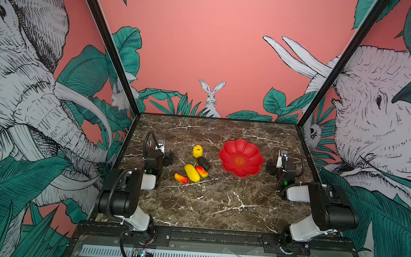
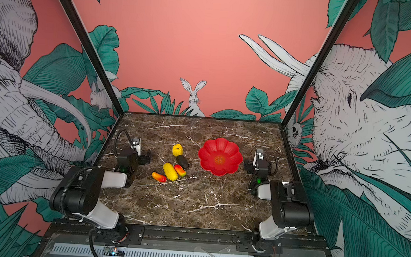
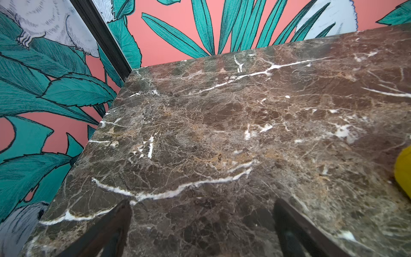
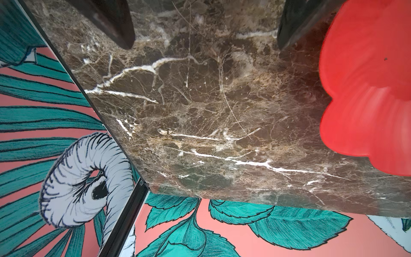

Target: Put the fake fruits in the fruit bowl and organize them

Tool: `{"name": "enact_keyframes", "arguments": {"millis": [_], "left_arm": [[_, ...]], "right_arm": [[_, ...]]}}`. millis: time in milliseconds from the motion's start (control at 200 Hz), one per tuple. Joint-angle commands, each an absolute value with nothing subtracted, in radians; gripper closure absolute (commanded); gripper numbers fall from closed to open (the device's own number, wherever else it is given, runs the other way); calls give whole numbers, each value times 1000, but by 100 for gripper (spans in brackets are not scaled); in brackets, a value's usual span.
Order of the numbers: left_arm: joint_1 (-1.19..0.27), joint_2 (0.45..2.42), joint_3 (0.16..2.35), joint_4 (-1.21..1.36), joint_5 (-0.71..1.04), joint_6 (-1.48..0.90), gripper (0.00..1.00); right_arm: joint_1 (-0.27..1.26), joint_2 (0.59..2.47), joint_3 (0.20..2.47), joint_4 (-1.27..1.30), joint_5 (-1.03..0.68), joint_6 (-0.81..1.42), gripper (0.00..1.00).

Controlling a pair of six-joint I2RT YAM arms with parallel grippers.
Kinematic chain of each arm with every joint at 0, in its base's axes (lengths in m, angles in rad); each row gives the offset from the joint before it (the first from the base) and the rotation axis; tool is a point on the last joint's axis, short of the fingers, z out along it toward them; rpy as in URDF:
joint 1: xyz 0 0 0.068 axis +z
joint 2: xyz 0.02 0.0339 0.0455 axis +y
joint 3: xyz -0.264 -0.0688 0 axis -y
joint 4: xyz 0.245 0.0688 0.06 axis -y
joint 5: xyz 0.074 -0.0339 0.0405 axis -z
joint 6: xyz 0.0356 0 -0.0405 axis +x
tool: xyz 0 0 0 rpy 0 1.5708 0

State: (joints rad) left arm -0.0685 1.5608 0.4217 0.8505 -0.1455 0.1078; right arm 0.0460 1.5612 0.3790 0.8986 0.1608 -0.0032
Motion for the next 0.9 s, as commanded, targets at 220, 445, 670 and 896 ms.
{"name": "enact_keyframes", "arguments": {"millis": [220,445,670,896], "left_arm": [[-63,1551,408,873,-136,103,0],[-63,1550,408,874,-137,104,0],[-63,1552,409,873,-136,104,0],[-64,1538,401,909,-131,117,0]], "right_arm": [[51,1549,385,926,161,-1,1],[41,1550,390,913,141,3,1],[41,1549,390,913,141,2,1],[44,1498,382,889,161,2,1]]}}
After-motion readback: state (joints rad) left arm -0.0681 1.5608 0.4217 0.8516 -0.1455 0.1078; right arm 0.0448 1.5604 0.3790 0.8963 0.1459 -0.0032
